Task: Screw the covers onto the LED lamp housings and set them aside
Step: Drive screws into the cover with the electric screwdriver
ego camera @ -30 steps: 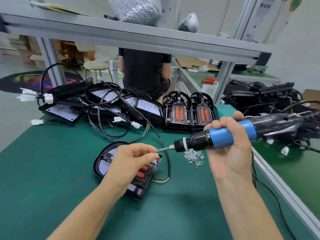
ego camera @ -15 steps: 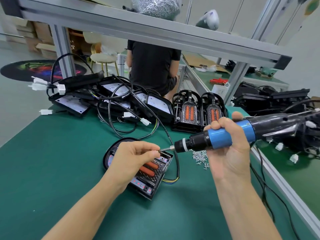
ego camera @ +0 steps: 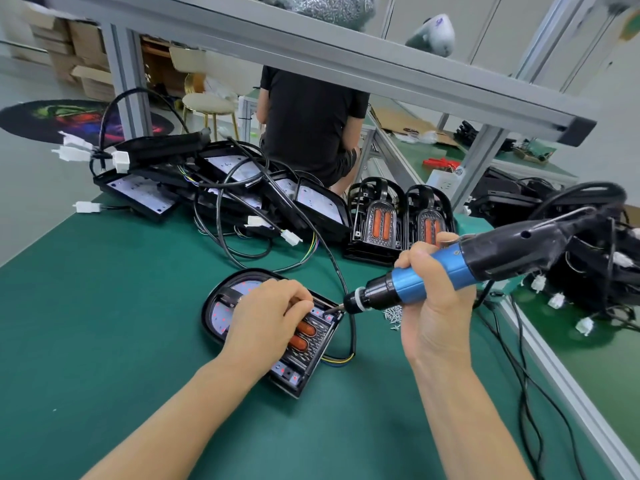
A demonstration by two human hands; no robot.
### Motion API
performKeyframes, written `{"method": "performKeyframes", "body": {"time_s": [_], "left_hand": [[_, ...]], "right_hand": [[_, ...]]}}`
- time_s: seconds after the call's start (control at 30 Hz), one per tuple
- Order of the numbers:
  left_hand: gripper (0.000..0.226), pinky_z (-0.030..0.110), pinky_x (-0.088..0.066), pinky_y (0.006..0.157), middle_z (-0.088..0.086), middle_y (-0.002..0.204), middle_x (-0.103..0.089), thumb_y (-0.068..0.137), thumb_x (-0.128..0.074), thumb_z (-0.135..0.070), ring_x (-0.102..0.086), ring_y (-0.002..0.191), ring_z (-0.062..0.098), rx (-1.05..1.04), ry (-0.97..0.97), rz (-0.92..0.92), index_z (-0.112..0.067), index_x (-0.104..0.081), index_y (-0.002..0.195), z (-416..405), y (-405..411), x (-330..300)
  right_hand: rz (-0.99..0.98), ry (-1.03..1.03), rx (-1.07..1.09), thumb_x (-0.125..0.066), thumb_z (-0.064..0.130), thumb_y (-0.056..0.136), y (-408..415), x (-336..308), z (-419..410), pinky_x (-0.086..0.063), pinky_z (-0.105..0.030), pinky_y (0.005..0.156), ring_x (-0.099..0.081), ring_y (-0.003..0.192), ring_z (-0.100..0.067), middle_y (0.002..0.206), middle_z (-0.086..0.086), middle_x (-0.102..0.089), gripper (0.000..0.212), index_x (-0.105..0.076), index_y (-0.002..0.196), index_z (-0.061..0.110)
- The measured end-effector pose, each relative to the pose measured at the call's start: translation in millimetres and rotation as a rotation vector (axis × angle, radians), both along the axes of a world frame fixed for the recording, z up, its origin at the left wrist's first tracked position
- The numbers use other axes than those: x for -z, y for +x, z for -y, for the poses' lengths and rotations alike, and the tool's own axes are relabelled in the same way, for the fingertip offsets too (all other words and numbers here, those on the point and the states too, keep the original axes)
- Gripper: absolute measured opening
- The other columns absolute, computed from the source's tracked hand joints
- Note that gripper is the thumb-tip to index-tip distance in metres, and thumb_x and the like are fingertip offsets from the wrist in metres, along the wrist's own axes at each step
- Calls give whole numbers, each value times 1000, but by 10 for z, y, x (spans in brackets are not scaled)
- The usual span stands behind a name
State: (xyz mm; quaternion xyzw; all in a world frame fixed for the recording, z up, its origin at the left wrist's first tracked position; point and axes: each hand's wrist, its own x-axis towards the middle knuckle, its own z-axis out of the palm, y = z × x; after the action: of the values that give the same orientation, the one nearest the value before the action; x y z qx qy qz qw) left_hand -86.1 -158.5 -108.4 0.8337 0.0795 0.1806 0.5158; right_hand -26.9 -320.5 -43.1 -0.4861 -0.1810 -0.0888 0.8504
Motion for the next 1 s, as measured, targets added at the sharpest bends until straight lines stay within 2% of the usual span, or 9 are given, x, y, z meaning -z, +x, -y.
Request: {"method": "performKeyframes", "body": {"time_s": [0.27,0.37,0.5,0.6,0.73,0.8,0.83,0.9,1.0], "left_hand": [[23,35,-58,52,1,82,-59,90,-58,-6,-68,58,8,5,4,8,-23,-62,74,-9,21,29],[25,34,-58,51,0,80,-58,90,-59,-6,-68,58,8,6,14,12,-24,-62,73,-15,34,37],[26,38,-58,57,-3,79,-59,89,-60,-10,-68,59,9,5,74,3,-29,-61,72,-34,56,49],[23,41,-58,59,-1,80,-60,90,-60,-10,-69,63,15,6,96,-13,-26,-63,74,-49,67,41],[22,35,-56,46,-3,77,-59,90,-59,-12,-67,55,14,17,65,-54,-26,-63,74,-4,79,-70],[18,32,-53,49,-7,74,-58,89,-60,-18,-63,59,14,23,176,-38,-27,-60,73,86,162,-186],[16,31,-51,59,-10,75,-59,88,-60,-22,-60,67,13,38,311,-20,-29,-58,74,148,227,-254],[8,30,-41,76,-10,83,-61,89,-59,-27,-54,84,13,101,531,11,-29,-63,83,324,397,-378],[14,31,-38,86,-4,98,-62,93,-54,-27,-53,98,18,196,687,-65,-21,-67,96,669,705,-402]], "right_hand": [[26,-33,-24,-62,1,73,6,12,-38,-46,-23,68,-51,69,-16,68,3,-53,32,-59,68,33],[35,-38,-43,-63,-1,74,4,17,-43,-46,-24,71,-49,71,-17,70,3,-52,33,-57,67,31],[22,-9,-52,-63,-2,74,2,28,-28,-46,-24,71,-49,71,-17,71,2,-51,31,-55,75,28],[3,12,-32,-64,2,75,-6,35,-1,-44,-27,76,-51,72,-16,70,3,-54,34,-53,97,25],[-8,113,59,-64,7,78,20,-13,169,-44,-28,81,-52,75,-15,70,9,-58,41,-49,113,22],[5,169,121,-64,7,79,52,-53,324,-48,-25,77,-54,72,-13,71,10,-58,39,-49,112,22],[12,188,151,-64,7,80,70,-67,408,-49,-24,76,-55,72,-12,72,10,-58,38,-49,111,21],[19,205,205,-63,7,81,113,-66,571,-49,-24,77,-55,72,-11,72,11,-59,36,-48,111,21],[-9,199,292,-65,8,80,164,-7,775,-49,-25,77,-56,72,-12,74,9,-57,35,-50,109,22]]}}
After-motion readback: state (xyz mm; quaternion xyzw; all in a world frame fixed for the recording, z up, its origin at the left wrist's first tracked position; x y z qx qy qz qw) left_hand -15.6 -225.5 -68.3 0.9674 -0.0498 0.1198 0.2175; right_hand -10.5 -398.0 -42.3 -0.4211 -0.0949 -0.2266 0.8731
